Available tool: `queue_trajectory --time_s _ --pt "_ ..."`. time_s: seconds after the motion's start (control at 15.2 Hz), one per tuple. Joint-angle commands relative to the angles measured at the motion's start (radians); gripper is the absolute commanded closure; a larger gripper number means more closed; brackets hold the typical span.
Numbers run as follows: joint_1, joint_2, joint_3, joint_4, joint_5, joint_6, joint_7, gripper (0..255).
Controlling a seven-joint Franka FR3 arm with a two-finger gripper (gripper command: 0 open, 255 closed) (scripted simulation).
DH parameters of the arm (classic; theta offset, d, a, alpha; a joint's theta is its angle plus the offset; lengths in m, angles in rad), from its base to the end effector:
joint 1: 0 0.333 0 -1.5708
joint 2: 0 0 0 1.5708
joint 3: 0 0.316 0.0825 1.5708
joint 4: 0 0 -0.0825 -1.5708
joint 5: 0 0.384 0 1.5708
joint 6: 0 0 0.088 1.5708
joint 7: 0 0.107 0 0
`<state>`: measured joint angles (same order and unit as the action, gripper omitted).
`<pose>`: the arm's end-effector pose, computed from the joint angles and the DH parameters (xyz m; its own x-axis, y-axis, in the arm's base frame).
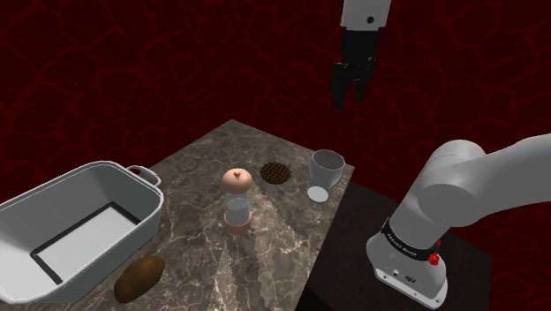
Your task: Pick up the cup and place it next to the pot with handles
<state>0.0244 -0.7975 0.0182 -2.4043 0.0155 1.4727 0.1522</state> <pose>0.2908 0.0156 0.5635 0.9844 -0.1154 -0.1326 -0.1140 -0.9933 0.0178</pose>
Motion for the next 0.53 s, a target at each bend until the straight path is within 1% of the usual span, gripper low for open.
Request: queue_trajectory --time_s 0.0,0.46 --pt "0.000 0.000 0.000 0.000 0.000 0.000 0.000 0" --pt "0.025 -0.148 0.067 -0.312 0.094 0.285 0.096 0"
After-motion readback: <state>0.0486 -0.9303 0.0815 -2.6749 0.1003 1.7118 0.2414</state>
